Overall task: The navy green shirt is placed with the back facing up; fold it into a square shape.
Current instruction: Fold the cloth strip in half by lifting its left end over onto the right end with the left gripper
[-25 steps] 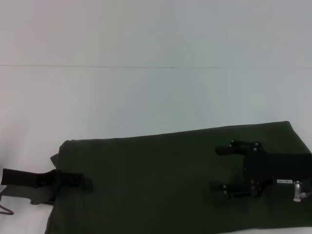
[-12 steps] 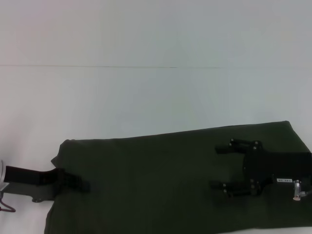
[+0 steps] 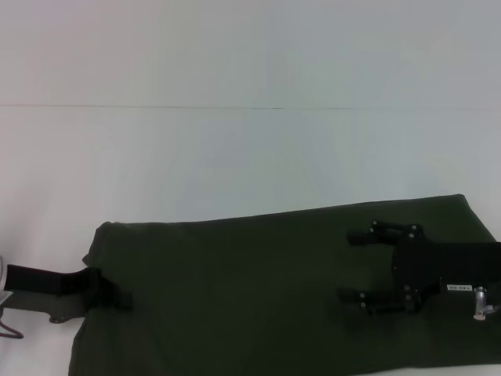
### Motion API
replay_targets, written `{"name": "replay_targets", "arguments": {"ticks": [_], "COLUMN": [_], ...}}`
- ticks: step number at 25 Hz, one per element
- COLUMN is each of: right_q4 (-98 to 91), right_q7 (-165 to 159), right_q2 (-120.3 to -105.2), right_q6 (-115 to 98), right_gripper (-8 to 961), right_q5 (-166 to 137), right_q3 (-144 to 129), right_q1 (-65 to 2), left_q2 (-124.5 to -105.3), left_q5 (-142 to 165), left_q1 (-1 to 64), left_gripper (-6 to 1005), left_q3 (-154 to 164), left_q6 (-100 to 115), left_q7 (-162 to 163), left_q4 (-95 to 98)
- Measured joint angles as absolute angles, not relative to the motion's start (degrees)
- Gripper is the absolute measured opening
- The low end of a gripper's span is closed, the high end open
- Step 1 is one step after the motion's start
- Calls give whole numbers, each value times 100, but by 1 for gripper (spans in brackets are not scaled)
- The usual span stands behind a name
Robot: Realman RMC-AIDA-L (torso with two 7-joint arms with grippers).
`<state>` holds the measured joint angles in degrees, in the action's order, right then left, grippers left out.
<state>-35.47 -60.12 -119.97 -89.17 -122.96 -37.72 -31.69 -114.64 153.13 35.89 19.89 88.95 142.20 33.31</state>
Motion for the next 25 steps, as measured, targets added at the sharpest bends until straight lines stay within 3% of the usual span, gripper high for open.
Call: {"name": "replay_targets", "arguments": {"ticks": [4,10,19,25], "right_q4": [-3549,-3556,-3570,-3570], "right_q7": [-6012,-6012,-6012,-6012], "right_q2": [-11997,-11994,-11976,-11989], "right_q6": [-8955,-9127,-9278,-9280], "right_gripper": [919,919,918,918], "right_q5": [-12295,-12243,-12037,-12017], "right_q3": [-3777,-3695,-3673,-3673], "right_q1": [-3170,-3158,-3058,-3026], "left_q2": [-11460,-11370,-10885,-10795], "left_q5": [15310,15353,15795,15900], "left_q1": [3565,3526,3380,3394], "left_gripper": [58,67,80,88], "left_q3": [1986,1979,1288,1181], "left_q6": [8871,8838,9326,9719], "left_q7": [14172,14077,13798,13822], "left_q4": [3349,3562,4359,4544]}}
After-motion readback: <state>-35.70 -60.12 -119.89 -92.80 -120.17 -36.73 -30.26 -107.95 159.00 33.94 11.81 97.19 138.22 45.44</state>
